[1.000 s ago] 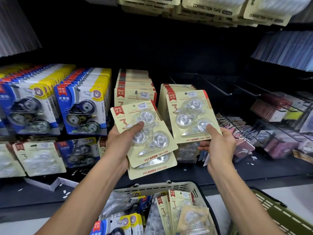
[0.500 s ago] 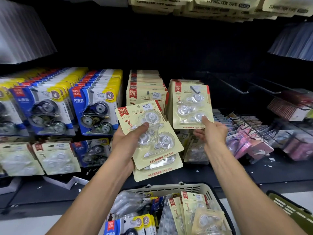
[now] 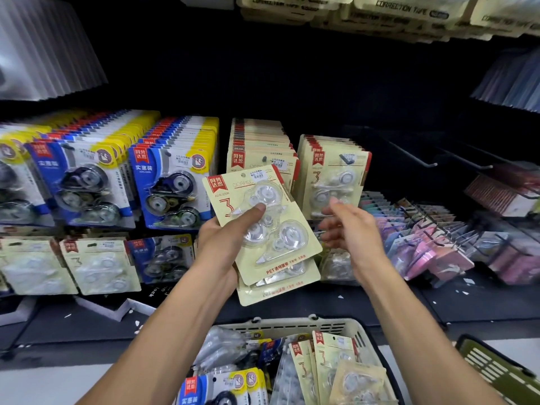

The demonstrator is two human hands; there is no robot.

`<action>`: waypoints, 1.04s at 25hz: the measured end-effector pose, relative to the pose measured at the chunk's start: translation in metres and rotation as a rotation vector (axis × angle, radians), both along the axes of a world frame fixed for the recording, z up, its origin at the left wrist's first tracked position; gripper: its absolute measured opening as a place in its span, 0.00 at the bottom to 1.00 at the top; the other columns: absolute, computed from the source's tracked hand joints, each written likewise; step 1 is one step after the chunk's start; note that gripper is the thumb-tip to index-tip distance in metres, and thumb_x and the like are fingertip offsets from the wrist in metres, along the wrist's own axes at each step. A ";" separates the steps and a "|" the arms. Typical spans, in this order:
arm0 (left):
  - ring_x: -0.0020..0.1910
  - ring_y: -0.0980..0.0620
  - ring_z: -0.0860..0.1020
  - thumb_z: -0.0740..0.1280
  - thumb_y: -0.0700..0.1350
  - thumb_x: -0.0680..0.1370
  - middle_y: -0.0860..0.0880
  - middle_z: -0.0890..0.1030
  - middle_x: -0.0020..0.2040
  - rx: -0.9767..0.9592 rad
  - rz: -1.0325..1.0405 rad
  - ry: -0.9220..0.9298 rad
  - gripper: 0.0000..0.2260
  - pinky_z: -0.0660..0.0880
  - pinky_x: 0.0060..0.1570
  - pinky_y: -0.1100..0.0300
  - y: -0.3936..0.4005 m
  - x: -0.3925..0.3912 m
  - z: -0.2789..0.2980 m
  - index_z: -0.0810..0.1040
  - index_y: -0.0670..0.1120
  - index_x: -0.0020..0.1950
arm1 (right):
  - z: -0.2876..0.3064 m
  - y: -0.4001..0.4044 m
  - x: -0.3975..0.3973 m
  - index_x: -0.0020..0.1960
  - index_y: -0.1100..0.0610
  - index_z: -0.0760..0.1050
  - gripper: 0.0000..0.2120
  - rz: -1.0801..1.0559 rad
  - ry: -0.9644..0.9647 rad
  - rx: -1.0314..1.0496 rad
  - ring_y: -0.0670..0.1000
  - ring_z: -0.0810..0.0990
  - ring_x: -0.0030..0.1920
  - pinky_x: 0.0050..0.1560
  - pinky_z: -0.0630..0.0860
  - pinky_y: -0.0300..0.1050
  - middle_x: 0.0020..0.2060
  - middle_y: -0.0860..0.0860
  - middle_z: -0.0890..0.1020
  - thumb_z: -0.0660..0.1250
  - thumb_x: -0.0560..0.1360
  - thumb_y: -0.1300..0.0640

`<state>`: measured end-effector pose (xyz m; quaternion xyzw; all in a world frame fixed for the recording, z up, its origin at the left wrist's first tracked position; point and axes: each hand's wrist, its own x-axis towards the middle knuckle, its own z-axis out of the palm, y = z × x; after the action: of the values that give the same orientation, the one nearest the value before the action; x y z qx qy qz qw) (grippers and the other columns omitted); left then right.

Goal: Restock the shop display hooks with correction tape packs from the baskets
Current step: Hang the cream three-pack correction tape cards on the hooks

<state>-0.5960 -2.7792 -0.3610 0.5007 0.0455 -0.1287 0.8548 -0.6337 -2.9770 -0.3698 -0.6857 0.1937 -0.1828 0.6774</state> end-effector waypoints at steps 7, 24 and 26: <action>0.51 0.43 0.86 0.78 0.43 0.70 0.45 0.87 0.52 -0.028 -0.113 -0.028 0.19 0.82 0.53 0.41 -0.007 -0.015 0.006 0.81 0.45 0.61 | 0.007 0.019 -0.032 0.56 0.61 0.76 0.22 0.308 0.025 0.064 0.51 0.85 0.41 0.36 0.82 0.42 0.43 0.52 0.87 0.76 0.65 0.57; 0.44 0.47 0.86 0.70 0.36 0.79 0.45 0.87 0.51 0.028 0.002 -0.061 0.08 0.82 0.48 0.48 -0.008 -0.013 0.003 0.83 0.45 0.56 | -0.010 -0.057 -0.041 0.59 0.52 0.80 0.14 -0.340 -0.039 0.092 0.55 0.79 0.36 0.27 0.73 0.44 0.48 0.51 0.86 0.74 0.74 0.57; 0.48 0.45 0.86 0.70 0.36 0.79 0.45 0.87 0.52 0.033 -0.014 -0.057 0.09 0.82 0.52 0.45 -0.010 -0.015 0.003 0.83 0.45 0.57 | -0.011 -0.057 -0.040 0.58 0.52 0.79 0.15 -0.401 -0.043 0.084 0.56 0.78 0.33 0.28 0.73 0.46 0.47 0.51 0.86 0.75 0.74 0.54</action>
<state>-0.6108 -2.7888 -0.3580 0.5187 0.0199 -0.1193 0.8464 -0.6741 -3.0340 -0.3804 -0.6005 0.3192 -0.3203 0.6595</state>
